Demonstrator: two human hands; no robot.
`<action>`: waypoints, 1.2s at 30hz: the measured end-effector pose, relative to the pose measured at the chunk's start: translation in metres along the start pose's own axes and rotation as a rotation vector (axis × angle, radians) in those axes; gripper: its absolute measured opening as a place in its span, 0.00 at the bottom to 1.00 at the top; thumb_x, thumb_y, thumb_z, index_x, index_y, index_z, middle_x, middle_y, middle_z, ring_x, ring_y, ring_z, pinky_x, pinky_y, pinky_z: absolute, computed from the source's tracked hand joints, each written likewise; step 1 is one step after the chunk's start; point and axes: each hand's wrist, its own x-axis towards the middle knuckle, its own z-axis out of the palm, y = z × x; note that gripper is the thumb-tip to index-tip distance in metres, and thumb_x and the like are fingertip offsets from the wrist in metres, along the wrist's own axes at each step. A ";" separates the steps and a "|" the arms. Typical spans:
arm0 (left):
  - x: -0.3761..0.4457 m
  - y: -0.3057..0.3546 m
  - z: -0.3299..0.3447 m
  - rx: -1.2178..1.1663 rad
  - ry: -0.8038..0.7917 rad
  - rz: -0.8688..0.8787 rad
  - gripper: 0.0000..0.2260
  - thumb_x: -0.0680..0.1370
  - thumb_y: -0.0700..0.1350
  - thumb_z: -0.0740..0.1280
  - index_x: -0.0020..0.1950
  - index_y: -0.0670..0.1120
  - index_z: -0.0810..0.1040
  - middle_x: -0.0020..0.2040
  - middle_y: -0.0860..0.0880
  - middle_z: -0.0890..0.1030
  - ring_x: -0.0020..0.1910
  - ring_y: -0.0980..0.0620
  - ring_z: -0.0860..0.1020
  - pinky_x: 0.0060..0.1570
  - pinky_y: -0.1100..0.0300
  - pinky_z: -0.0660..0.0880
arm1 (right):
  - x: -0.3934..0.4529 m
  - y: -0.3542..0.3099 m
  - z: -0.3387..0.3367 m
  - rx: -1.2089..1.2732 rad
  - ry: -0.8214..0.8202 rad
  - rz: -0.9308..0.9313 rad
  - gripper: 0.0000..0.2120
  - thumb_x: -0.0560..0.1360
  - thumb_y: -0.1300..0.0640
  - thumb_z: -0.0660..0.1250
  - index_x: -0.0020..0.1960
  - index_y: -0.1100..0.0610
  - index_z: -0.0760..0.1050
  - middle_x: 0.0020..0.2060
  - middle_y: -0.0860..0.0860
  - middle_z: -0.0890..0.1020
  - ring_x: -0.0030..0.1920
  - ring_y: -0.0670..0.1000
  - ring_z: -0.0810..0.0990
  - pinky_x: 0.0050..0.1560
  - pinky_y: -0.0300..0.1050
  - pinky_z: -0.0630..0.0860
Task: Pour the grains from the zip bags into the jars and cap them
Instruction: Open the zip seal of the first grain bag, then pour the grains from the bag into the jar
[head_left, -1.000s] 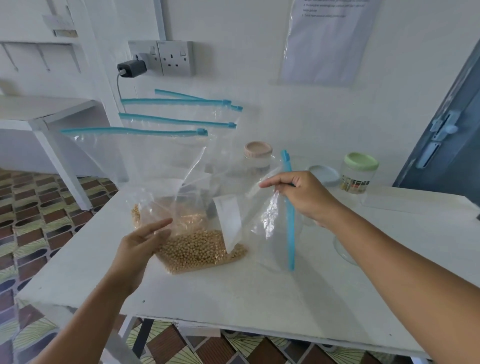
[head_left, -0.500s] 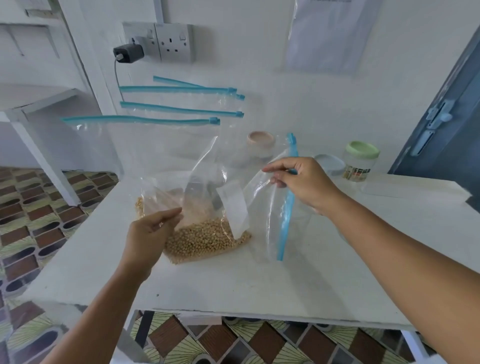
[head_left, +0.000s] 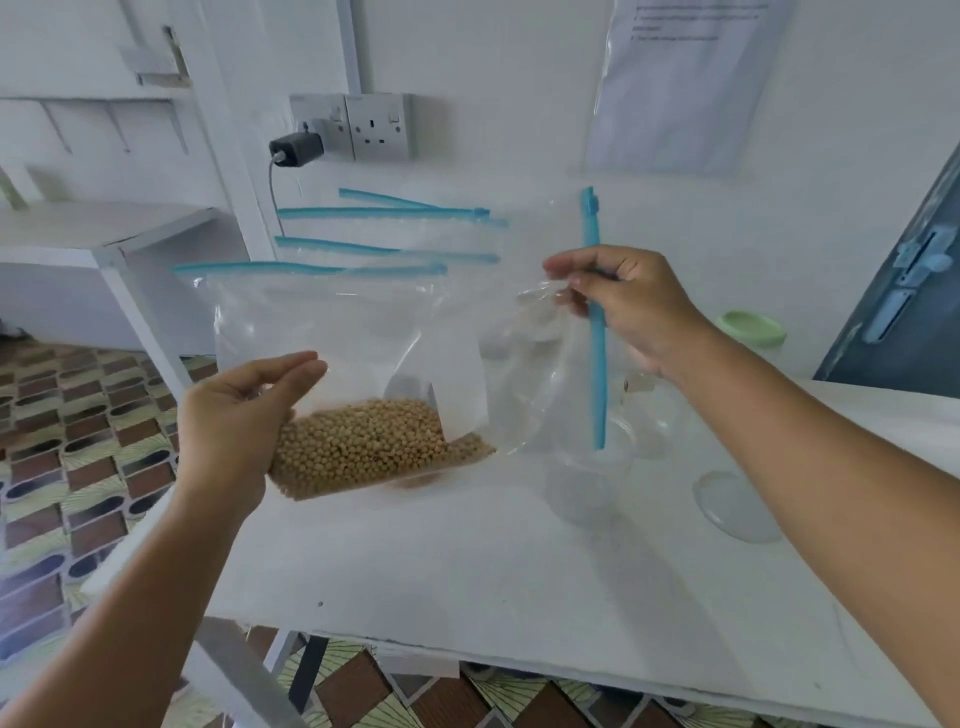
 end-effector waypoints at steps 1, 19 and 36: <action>0.001 0.008 0.002 -0.004 0.018 0.000 0.06 0.70 0.48 0.81 0.45 0.55 0.89 0.41 0.56 0.87 0.35 0.59 0.76 0.43 0.61 0.76 | 0.003 -0.003 -0.001 0.014 -0.007 -0.008 0.18 0.82 0.70 0.64 0.47 0.52 0.86 0.47 0.48 0.88 0.44 0.50 0.87 0.47 0.37 0.80; 0.010 0.050 0.046 0.176 0.041 0.078 0.15 0.64 0.54 0.85 0.48 0.55 0.90 0.36 0.59 0.82 0.46 0.51 0.80 0.55 0.47 0.80 | 0.012 0.006 -0.035 -0.052 -0.013 -0.059 0.19 0.74 0.60 0.78 0.64 0.51 0.84 0.56 0.45 0.86 0.51 0.43 0.85 0.60 0.34 0.79; 0.052 0.073 0.058 0.280 -0.082 0.181 0.12 0.65 0.55 0.83 0.46 0.56 0.88 0.42 0.47 0.75 0.40 0.51 0.73 0.44 0.56 0.71 | 0.011 0.027 -0.040 0.007 0.122 -0.008 0.15 0.73 0.59 0.79 0.56 0.45 0.86 0.57 0.40 0.85 0.56 0.45 0.84 0.66 0.41 0.78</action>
